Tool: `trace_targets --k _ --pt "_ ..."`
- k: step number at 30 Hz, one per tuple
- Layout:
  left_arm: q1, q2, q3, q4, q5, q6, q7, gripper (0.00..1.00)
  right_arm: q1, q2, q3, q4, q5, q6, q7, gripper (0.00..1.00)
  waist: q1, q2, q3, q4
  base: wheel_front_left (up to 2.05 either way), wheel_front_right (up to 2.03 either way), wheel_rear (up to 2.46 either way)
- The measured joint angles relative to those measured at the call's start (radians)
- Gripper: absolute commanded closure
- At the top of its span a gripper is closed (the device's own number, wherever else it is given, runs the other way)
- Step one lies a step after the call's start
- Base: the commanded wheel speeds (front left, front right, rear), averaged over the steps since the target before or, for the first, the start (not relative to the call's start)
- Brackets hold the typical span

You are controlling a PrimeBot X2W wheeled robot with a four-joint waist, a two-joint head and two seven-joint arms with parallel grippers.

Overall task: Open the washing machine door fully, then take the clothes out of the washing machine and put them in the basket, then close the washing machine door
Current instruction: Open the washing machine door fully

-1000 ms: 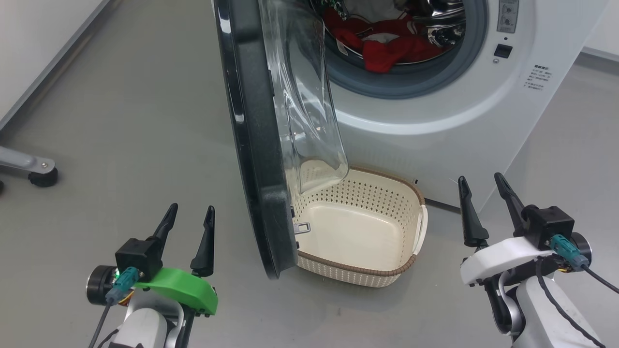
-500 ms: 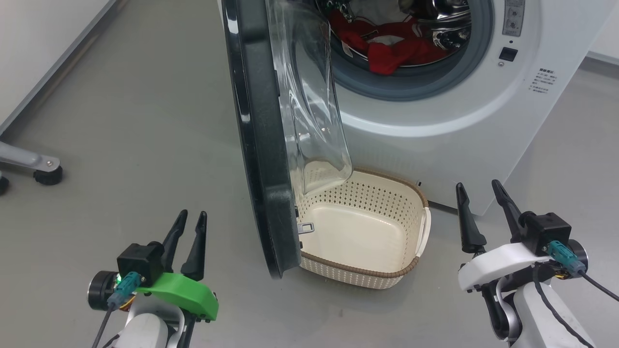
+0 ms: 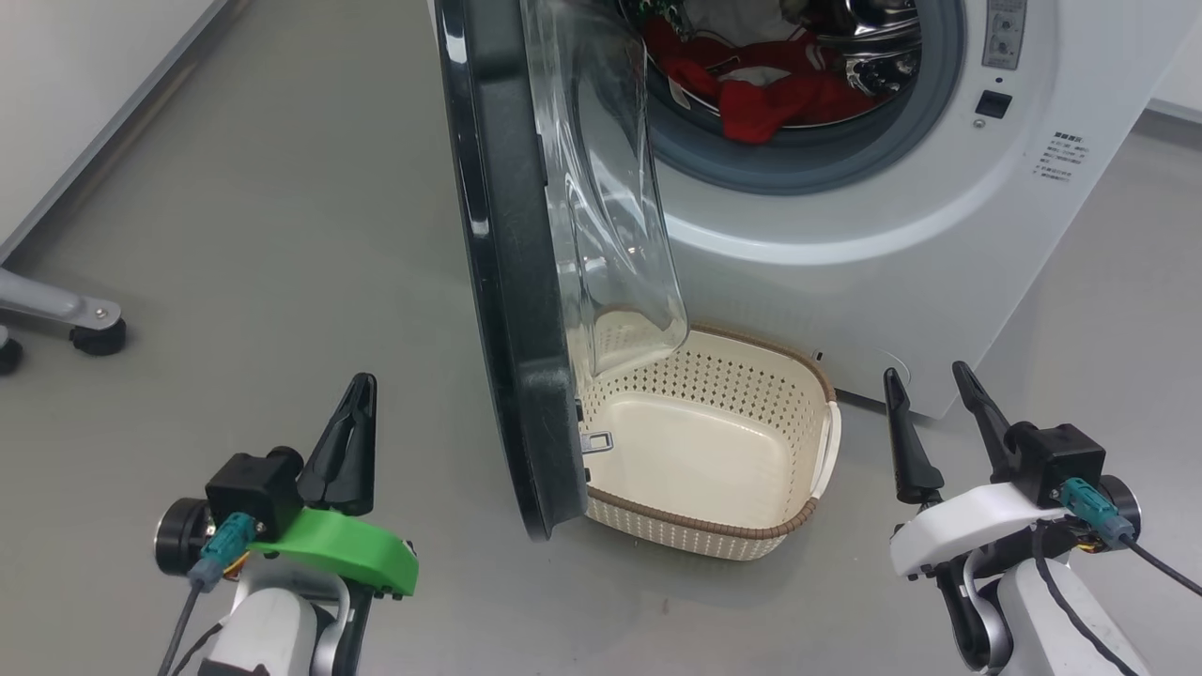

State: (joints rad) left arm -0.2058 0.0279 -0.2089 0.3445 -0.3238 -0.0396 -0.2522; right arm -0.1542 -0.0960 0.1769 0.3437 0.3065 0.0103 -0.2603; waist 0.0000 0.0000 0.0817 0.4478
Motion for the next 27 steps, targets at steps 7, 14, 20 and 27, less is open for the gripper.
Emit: trace_targets --k 7,14,20,27 --pt "-0.024 0.0 0.022 -0.125 0.017 0.004 0.0 1.0 0.0 0.004 -0.011 0.003 -0.011 0.016 0.0 0.0 0.0 0.0 0.001 0.005 0.0 0.0 0.0" --pt "-0.069 0.0 0.032 -0.306 0.053 0.005 -0.002 1.0 0.0 0.011 -0.015 0.009 -0.022 0.031 0.0 0.0 0.0 0.0 -0.001 0.011 0.0 0.0 0.0" --pt "-0.114 0.001 -0.015 -0.514 0.058 -0.005 -0.006 1.0 0.0 0.02 -0.023 0.016 -0.029 0.041 0.0 0.0 0.0 0.0 -0.004 0.015 0.0 0.0 0.0" --pt "-0.112 0.003 -0.141 -0.609 0.051 -0.04 -0.006 1.0 0.001 0.029 -0.026 0.021 -0.046 0.05 0.0 0.0 0.0 0.0 -0.009 0.013 0.0 0.0 0.0"
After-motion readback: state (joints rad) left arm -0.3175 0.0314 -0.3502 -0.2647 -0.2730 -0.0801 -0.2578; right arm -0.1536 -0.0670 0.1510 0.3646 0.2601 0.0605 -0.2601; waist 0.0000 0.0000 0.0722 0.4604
